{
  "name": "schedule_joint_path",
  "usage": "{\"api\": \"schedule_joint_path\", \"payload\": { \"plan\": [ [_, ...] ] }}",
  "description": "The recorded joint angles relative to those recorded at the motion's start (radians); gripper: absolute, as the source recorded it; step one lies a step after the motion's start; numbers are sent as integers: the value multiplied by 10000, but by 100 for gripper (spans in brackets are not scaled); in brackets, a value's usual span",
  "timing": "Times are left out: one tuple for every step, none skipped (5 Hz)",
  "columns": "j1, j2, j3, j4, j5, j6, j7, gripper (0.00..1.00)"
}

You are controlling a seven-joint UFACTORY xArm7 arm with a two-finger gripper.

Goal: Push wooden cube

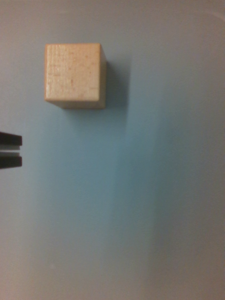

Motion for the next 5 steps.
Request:
{"api": "schedule_joint_path", "payload": {
  "plan": [
    [0,0,0,0,0,0,0,0],
    [106,173,84,-289,-4,-416,143,0],
    [106,173,84,-289,-4,-416,143,0],
    [212,348,168,-581,-8,-837,288,0],
    [212,348,168,-581,-8,-837,288,0]
  ]
}}
